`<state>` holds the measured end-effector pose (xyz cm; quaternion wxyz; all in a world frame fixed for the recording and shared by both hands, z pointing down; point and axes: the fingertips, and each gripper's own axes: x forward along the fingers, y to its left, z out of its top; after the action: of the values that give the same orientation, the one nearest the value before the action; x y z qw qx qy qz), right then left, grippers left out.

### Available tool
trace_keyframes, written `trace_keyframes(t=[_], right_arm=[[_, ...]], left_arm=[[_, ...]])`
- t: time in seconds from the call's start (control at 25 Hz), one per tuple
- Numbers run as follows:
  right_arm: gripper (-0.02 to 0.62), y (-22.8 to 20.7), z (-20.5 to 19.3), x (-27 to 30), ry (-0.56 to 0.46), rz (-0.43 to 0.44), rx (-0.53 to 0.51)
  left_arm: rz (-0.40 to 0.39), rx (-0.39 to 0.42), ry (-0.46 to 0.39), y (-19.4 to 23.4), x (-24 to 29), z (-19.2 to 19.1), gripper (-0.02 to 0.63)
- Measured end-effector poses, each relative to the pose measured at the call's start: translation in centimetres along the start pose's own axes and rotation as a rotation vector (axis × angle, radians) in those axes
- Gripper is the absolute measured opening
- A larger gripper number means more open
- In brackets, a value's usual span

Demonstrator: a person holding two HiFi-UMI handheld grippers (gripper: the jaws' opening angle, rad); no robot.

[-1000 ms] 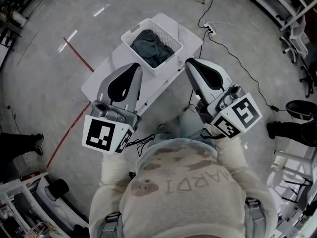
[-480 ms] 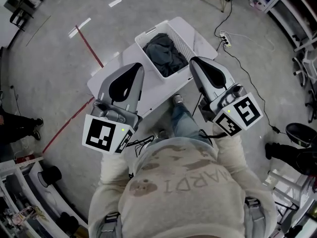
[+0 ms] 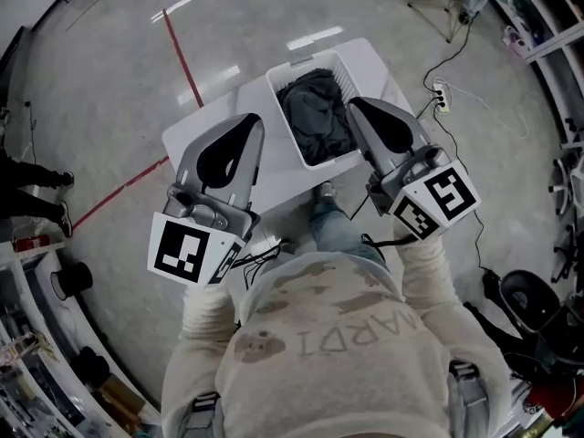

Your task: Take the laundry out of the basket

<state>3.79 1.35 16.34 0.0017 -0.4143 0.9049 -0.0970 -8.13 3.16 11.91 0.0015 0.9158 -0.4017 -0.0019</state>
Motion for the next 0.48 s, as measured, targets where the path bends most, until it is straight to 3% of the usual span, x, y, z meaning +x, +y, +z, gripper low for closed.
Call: trace_keyframes(t=[0.48], right_arm=[[0.029, -7.5, -5.6, 9.4, 0.197, 0.137, 0.051]], left_arm=[[0.169, -0.061, 0.030, 6.6, 4.6, -3.0, 0.000]])
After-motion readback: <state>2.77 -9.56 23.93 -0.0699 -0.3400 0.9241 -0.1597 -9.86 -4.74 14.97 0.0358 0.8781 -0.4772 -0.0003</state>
